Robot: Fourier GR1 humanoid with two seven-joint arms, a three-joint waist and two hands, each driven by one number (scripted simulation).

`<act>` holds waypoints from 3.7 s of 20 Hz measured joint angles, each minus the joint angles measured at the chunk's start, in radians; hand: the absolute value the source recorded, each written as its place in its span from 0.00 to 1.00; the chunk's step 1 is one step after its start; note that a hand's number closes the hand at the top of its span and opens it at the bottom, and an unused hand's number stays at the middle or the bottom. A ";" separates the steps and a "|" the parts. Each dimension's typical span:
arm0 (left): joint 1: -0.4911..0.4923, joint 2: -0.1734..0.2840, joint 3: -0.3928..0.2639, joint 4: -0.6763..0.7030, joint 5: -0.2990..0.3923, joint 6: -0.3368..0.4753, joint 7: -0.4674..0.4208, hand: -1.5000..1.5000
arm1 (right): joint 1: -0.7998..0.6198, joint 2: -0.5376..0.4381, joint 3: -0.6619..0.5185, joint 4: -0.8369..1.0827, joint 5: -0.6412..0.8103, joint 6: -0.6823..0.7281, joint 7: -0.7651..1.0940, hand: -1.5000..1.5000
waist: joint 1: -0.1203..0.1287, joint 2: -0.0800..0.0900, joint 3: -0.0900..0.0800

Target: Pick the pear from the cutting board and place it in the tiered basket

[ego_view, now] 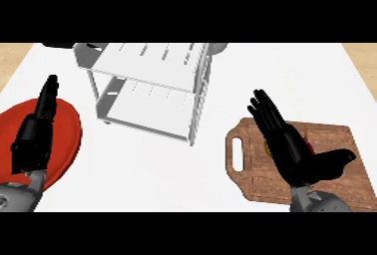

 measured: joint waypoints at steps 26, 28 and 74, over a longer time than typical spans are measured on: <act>0.221 -0.235 -0.084 0.132 0.100 -0.040 -0.022 0.50 | 0.721 -0.001 -0.557 -0.367 0.133 -0.388 -0.040 0.00 | -0.025 0.009 0.007; 0.212 -0.234 -0.086 0.131 0.100 -0.046 -0.013 0.50 | 0.782 -0.062 -0.530 -0.408 0.195 -0.374 0.047 0.00 | -0.017 0.012 0.007; 0.193 -0.299 -0.044 0.165 0.035 -0.093 -0.011 0.50 | 0.093 -0.029 -0.242 -0.139 1.014 0.117 1.093 0.00 | 0.001 0.006 0.012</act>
